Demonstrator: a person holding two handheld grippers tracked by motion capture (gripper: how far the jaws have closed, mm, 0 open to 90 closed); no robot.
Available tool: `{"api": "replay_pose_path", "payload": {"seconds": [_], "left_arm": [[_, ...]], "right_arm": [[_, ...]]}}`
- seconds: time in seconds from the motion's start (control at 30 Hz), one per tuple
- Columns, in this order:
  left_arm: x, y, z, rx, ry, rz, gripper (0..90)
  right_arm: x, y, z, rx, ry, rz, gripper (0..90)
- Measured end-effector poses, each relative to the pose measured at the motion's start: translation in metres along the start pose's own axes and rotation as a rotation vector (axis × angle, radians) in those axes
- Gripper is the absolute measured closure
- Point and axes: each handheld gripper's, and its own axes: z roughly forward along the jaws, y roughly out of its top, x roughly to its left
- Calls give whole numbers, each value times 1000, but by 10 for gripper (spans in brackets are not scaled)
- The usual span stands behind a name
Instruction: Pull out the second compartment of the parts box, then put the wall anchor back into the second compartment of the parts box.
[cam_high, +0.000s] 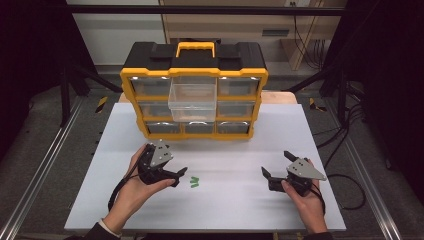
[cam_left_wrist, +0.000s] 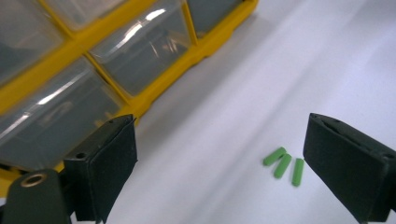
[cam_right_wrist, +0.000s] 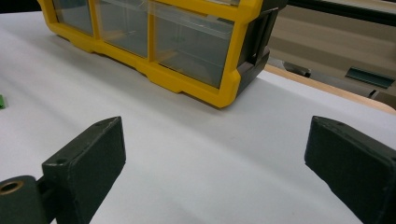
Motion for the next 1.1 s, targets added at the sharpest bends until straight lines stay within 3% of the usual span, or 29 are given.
{"api": "replay_pose_path", "payload": {"seconds": [0.13,0.4,0.77,1.0,1.1], "left_arm": [[-6,-2,12,23,-52,-16,94],[-10,0,21,62,-76,9,103],[-13,-3,32,107,-100,11,104],[-12,-8,37,126,-108,-28,157],[-11,-8,37,128,-104,-45,222]], "right_arm": [[0,0,0,1,0,-1,54],[1,1,0,1,3,3,54],[0,1,-1,0,0,0,55],[-1,1,-2,-6,-5,-2,55],[-1,1,-1,-2,-5,0,55]]}}
